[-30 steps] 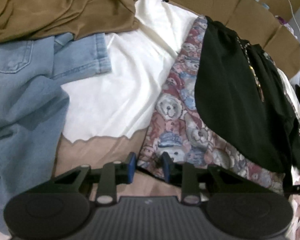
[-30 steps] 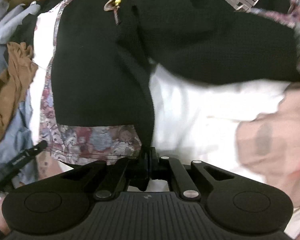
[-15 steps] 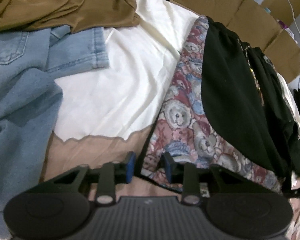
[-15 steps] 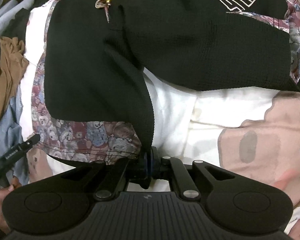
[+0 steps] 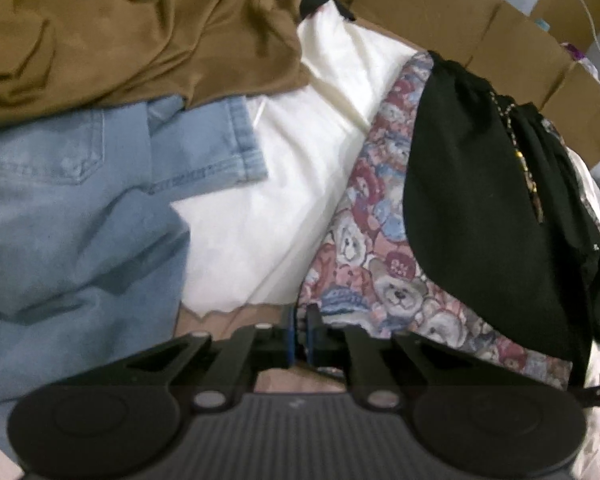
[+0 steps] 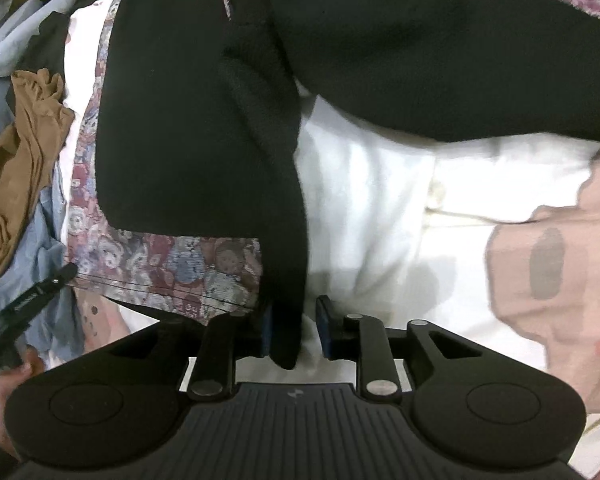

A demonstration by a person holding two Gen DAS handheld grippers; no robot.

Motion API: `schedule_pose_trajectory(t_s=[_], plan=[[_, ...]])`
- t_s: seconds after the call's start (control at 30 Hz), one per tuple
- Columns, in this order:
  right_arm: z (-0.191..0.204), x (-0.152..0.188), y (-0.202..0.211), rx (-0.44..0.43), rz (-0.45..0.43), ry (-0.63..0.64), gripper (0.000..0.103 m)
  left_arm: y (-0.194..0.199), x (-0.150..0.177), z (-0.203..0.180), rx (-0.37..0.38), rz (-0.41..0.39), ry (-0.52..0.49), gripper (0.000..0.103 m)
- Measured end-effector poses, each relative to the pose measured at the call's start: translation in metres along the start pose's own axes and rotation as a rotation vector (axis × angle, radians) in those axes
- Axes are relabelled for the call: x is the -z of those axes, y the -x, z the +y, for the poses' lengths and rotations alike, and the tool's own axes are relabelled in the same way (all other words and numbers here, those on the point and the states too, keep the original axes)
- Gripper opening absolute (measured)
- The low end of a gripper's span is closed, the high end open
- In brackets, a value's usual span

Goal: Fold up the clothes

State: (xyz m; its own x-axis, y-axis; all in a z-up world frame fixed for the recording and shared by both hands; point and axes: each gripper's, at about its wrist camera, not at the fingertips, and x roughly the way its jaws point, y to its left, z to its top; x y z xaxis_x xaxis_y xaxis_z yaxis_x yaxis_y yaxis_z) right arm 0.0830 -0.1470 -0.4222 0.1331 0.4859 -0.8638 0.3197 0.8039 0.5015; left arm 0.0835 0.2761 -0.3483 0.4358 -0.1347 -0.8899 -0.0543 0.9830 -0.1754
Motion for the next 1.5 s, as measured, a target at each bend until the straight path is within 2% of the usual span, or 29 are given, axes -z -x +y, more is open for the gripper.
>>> schedule_pose_trajectory(t_s=[0.07, 0.1, 0.3, 0.47, 0.7, 0.87, 0.97, 1.0, 1.03, 1.07, 1.1, 1.13, 1.2, 1.3, 1.4, 1.5], plan=[[-0.001, -0.001, -0.007, -0.016, 0.025, 0.0, 0.012, -0.002, 0.001, -0.002, -0.002, 0.005, -0.004, 0.006], [-0.001, -0.001, -0.008, -0.017, 0.03, -0.004, 0.0, -0.002, 0.001, -0.002, -0.002, 0.008, -0.005, 0.006], [0.017, 0.001, 0.01, -0.004, 0.05, 0.124, 0.0, 0.012, -0.006, -0.002, 0.013, 0.002, -0.025, 0.006], [0.032, 0.0, 0.016, -0.02, 0.103, 0.206, 0.0, 0.026, -0.017, -0.002, -0.021, -0.016, -0.03, 0.006], [0.039, 0.007, -0.019, -0.015, 0.13, 0.163, 0.0, 0.011, -0.017, 0.01, -0.092, -0.004, -0.035, 0.006], [0.03, 0.0, -0.034, -0.016, 0.148, 0.107, 0.0, -0.019, -0.007, 0.022, -0.078, 0.038, -0.02, 0.006], [0.033, -0.005, -0.03, -0.018, 0.162, 0.115, 0.004, -0.023, -0.009, 0.029, -0.061, 0.05, 0.031, 0.01], [0.033, -0.006, -0.024, -0.021, 0.157, 0.117, 0.012, -0.022, -0.011, 0.03, -0.061, 0.058, 0.05, 0.013], [0.033, -0.009, -0.016, -0.03, 0.152, 0.113, 0.024, -0.019, -0.012, 0.029, -0.069, 0.056, 0.063, 0.018], [0.032, -0.013, -0.007, -0.043, 0.142, 0.111, 0.03, -0.016, -0.013, 0.028, -0.078, 0.054, 0.074, 0.023], [0.031, -0.017, 0.005, -0.055, 0.121, 0.118, 0.042, -0.013, -0.015, 0.026, -0.096, 0.045, 0.069, 0.034], [0.03, -0.023, 0.019, -0.059, 0.096, 0.134, 0.045, -0.008, -0.017, 0.02, -0.116, 0.03, 0.061, 0.042], [0.027, -0.034, 0.043, -0.041, 0.069, 0.171, 0.045, 0.004, -0.022, 0.009, -0.136, -0.007, 0.049, 0.046], [0.018, -0.051, 0.073, 0.024, 0.038, 0.226, 0.045, 0.016, -0.03, -0.009, -0.119, -0.053, 0.026, 0.052], [0.006, -0.066, 0.101, 0.086, 0.005, 0.258, 0.045, 0.023, -0.038, -0.035, -0.089, -0.07, -0.008, 0.053], [-0.01, -0.074, 0.124, 0.128, -0.016, 0.268, 0.044, 0.025, -0.043, -0.061, -0.028, -0.068, -0.04, 0.053]])
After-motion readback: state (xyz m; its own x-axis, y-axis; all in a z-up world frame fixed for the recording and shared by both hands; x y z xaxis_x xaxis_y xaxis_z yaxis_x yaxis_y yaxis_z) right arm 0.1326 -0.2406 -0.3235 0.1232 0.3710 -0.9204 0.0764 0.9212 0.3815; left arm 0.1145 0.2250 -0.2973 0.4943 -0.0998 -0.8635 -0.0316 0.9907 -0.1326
